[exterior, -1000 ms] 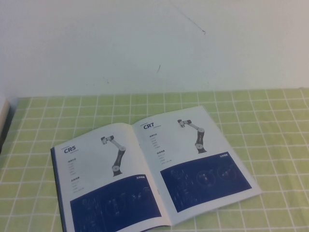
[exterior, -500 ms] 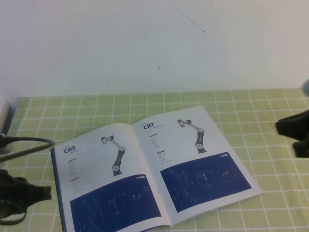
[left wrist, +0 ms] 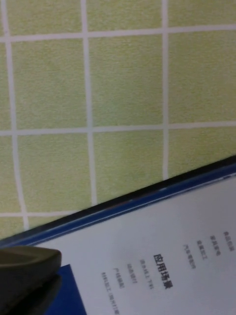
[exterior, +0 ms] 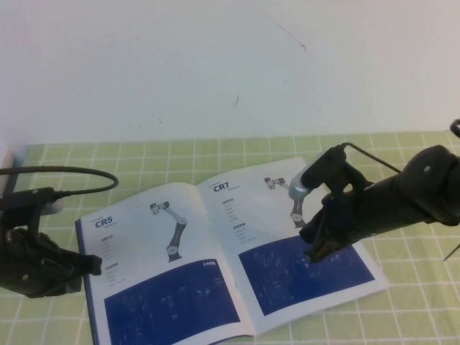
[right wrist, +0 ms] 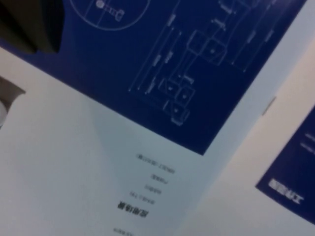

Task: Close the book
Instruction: 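Close the open booklet and leave it lying on the table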

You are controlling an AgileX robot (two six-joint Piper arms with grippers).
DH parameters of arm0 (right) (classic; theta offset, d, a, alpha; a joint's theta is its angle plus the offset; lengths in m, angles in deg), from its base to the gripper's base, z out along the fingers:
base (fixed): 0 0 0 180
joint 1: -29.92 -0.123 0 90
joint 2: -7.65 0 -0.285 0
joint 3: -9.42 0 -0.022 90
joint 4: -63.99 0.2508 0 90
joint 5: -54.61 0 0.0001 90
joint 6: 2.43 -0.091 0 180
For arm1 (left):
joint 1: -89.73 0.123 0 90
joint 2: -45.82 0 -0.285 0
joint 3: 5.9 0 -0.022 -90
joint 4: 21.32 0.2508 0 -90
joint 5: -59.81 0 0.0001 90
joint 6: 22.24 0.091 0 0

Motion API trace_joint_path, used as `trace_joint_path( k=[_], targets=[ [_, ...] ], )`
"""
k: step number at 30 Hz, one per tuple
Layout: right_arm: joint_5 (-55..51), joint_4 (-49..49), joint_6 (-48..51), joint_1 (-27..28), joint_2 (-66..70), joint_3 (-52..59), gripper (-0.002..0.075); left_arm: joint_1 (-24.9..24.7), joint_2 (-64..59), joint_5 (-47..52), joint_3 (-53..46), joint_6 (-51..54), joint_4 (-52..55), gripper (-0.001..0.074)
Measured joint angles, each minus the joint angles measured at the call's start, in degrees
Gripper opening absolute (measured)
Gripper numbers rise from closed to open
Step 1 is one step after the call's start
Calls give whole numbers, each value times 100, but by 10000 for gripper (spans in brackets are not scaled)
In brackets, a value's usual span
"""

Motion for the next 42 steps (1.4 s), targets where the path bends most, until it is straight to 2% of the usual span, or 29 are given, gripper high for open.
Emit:
trace_joint_path(
  k=[15, 25, 33, 42],
  targets=[
    [-113, 23, 13, 0, 670, -246, -3, 0, -1553, 130, 931, 0, 411, -4],
    [-134, 23, 13, 0, 674, -253, -3, 0, -1640, 199, 978, -22, 493, -4],
    [-134, 23, 13, 0, 674, -253, -3, -22, -1640, 318, 991, -729, 866, -4],
    [-134, 23, 13, 0, 674, -253, -3, -26, -1684, 463, 1038, -918, 969, -4]
  ],
)
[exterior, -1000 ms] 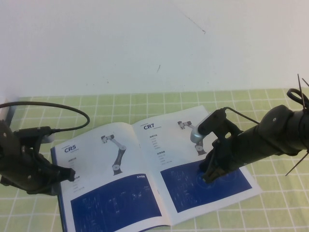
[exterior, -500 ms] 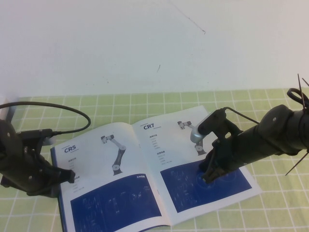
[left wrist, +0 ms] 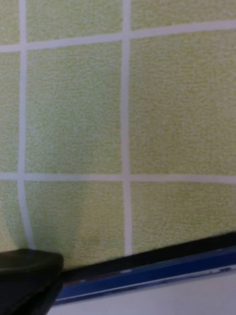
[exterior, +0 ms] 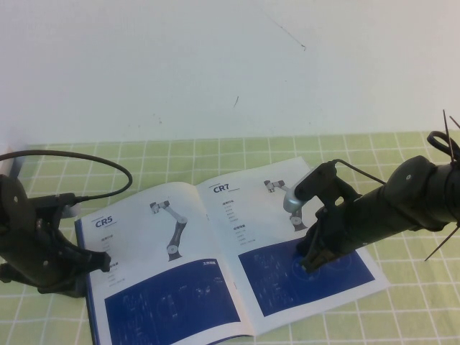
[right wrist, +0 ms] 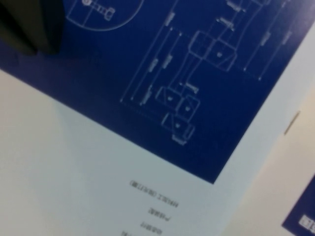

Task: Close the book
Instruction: 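Close the open booklet and leave it lying on the table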

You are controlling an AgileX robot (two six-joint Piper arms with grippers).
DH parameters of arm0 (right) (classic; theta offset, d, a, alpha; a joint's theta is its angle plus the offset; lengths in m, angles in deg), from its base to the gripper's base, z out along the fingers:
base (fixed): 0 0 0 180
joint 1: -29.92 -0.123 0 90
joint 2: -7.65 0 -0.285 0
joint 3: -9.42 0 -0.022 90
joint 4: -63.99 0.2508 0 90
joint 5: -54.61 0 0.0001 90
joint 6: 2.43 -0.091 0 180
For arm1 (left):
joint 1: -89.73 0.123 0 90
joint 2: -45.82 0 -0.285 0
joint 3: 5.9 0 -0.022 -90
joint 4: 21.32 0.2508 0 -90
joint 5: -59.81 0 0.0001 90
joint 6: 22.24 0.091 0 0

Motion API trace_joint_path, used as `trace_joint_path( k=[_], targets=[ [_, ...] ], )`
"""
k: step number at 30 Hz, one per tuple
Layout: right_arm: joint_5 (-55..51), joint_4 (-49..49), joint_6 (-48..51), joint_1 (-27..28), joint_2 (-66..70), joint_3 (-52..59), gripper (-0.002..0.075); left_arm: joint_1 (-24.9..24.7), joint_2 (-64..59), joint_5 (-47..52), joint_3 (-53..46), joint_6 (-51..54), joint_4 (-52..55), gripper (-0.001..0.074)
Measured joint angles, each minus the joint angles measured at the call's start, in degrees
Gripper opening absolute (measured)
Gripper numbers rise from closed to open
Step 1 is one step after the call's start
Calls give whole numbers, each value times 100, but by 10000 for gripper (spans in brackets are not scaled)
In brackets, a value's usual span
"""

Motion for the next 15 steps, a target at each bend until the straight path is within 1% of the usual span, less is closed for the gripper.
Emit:
trace_joint_path(
  k=[7, 11, 15],
  targets=[
    [0, 6, 0, 0, 0, 0, -3, 0, -210, 144, 81, -10, 13, -4],
    [0, 14, 0, 0, 0, 0, -3, -10, -237, 157, 102, 130, -204, -4],
    [-9, 51, 0, 0, 0, 0, -3, -221, -237, 34, 102, 347, -514, -4]
  ],
)
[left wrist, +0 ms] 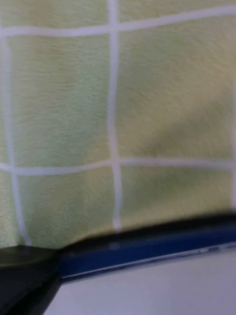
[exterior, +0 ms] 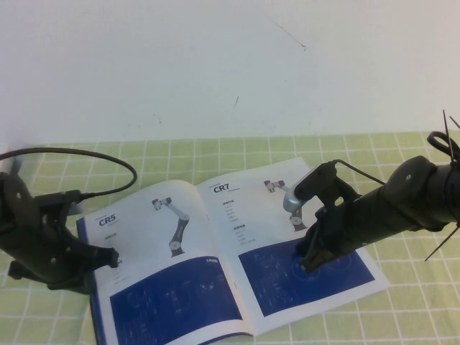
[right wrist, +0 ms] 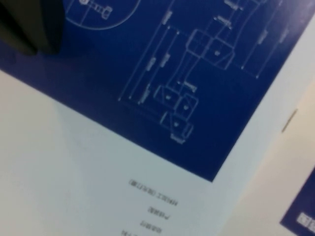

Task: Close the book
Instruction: 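Close the open booklet and leave it lying on the table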

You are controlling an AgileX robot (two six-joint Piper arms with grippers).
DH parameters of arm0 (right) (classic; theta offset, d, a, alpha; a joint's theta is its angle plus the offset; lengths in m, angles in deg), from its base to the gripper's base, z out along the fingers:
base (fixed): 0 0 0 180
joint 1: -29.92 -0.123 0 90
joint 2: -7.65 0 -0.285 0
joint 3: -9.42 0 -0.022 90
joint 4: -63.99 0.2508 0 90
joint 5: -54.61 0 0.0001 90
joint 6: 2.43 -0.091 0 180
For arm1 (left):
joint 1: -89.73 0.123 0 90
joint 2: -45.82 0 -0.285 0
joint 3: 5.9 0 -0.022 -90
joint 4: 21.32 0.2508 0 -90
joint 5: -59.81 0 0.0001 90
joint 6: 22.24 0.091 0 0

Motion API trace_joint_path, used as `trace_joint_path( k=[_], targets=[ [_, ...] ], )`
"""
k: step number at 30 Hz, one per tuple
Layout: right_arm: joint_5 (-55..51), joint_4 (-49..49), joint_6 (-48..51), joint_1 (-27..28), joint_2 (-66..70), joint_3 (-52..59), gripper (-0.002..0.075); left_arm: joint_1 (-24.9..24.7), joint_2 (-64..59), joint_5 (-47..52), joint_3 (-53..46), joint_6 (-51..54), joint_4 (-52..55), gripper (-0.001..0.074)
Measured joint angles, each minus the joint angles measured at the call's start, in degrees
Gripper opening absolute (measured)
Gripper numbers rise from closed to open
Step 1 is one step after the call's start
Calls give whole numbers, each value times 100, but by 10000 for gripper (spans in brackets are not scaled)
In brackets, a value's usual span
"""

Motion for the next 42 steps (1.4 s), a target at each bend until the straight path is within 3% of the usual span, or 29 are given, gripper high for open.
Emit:
trace_joint_path(
  k=[12, 21, 34, 38, 42],
  targets=[
    [-124, 552, 0, 0, 36, 10, -3, -1461, -166, -800, 309, 669, -1346, -4],
    [-353, 692, 0, 0, 49, -2, -3, -2103, -312, -762, 1153, 862, -1802, -4],
    [-878, 152, -240, 177, -469, -527, -3, -2283, -236, -491, 1945, 1549, -2165, -4],
    [-1198, -588, -1154, 600, -834, -577, -3, -2283, -56, -317, 1945, 1461, -1686, -4],
    [-1770, -1367, -1947, 987, -796, -520, -3, -2283, 11, 0, 1953, 544, -335, -4]
  ],
)
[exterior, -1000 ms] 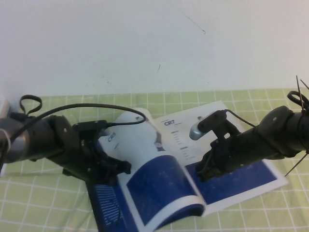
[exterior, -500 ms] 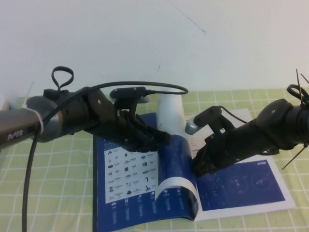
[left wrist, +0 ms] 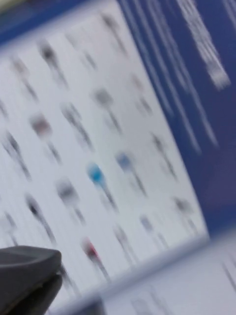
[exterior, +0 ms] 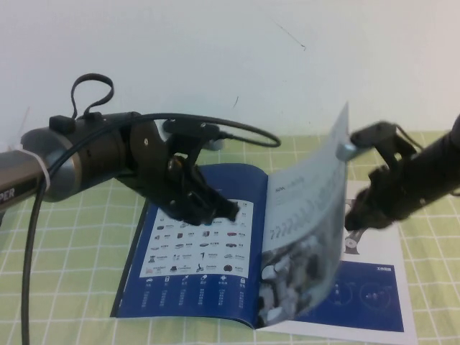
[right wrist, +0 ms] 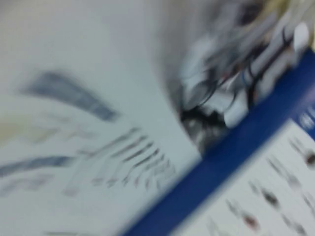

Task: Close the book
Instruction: 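Close the open booklet and leave it lying on the table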

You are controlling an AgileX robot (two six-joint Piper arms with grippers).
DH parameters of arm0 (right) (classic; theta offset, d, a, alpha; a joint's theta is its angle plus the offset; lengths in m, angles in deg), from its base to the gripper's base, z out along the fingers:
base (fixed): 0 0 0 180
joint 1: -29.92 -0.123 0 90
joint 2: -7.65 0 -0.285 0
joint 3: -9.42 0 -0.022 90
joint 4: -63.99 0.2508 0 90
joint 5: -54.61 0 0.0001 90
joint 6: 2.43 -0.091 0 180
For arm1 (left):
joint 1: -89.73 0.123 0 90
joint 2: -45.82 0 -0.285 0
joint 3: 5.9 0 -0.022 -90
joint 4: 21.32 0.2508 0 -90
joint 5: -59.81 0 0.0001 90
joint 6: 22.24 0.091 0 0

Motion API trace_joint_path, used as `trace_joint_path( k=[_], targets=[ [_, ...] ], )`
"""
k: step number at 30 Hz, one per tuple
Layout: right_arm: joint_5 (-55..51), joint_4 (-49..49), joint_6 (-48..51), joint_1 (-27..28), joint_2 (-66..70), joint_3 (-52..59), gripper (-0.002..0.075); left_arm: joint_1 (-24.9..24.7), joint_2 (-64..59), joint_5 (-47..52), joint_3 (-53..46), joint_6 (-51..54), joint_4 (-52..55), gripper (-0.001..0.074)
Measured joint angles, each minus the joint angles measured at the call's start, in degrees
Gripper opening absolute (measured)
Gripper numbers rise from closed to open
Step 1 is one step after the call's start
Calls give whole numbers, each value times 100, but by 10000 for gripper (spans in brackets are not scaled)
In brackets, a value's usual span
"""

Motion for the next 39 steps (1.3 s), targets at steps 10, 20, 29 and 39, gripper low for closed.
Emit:
trace_joint_path(
  k=[10, 20, 29, 39],
  targets=[
    [-403, -283, -235, 54, 832, 180, -3, 75, -358, 678, 0, -2882, 3458, -4],
    [-466, -312, -235, 54, 853, 151, -3, 651, -920, 776, 0, -3126, 3531, -4],
    [-475, -323, -235, 54, 867, 151, -3, 688, -1033, 776, 49, -2920, 3291, -4],
    [-464, -303, -242, 54, 871, 147, -3, 688, -1033, 640, 97, -726, 638, -4]
  ],
)
